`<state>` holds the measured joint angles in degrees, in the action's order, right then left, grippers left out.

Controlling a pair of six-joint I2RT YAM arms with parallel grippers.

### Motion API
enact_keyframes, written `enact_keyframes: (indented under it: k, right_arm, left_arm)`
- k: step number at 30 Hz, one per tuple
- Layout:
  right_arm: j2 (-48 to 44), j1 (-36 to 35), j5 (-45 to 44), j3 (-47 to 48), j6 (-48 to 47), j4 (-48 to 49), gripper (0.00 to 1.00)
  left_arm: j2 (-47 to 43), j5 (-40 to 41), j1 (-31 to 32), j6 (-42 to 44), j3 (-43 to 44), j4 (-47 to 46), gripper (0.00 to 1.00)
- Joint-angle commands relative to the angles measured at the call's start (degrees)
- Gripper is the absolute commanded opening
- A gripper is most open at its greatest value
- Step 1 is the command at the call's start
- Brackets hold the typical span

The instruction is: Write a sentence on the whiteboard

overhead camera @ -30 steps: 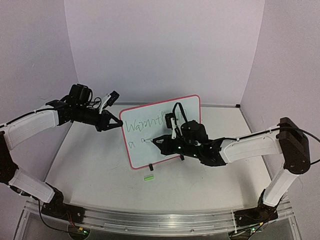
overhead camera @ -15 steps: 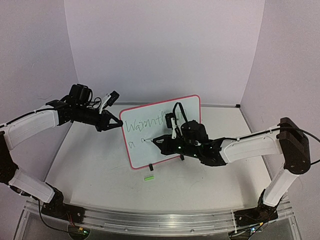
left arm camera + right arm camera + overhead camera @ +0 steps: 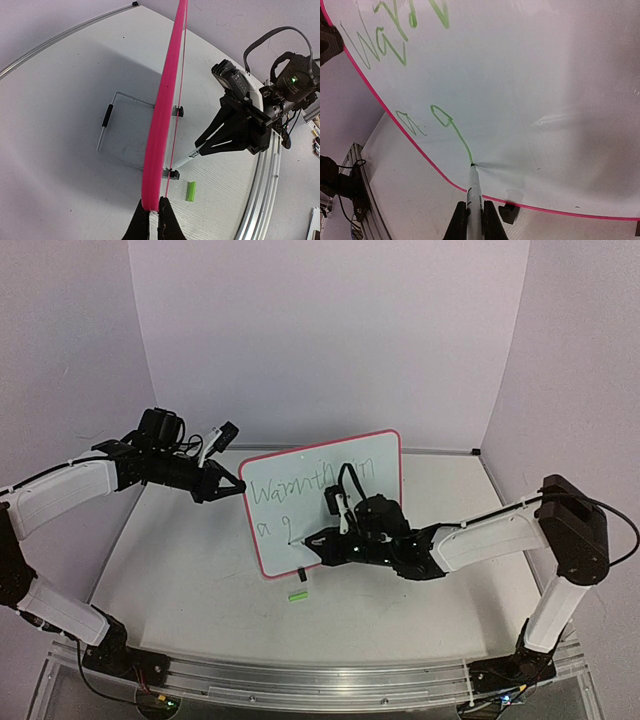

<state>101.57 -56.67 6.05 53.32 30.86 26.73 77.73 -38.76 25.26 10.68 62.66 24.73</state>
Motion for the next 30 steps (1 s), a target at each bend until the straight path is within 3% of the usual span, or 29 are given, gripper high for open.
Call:
enact_keyframes:
  k: [1, 15, 20, 30]
  right_arm:
    - [2.6, 0.7, -2.4, 1.5, 0.8, 1.4, 0.0]
    - [-6.2, 0.7, 3.3, -2.7, 3.1, 10.0, 0.0]
    - [-9.4, 0.8, 0.1, -4.3, 3.1, 8.8, 0.0]
    - [-7.1, 0.8, -2.5, -1.8, 1.4, 4.6, 0.0]
  left_arm:
    - [2.5, 1.7, 2.2, 2.0, -0.4, 4.7, 0.0]
    - [2.5, 1.7, 2.2, 2.1, -0.3, 4.7, 0.0]
    - [2.5, 1.7, 2.2, 2.0, -0.3, 4.6, 0.0]
    - [2.4, 1.6, 2.3, 2.1, -0.3, 4.7, 0.0]
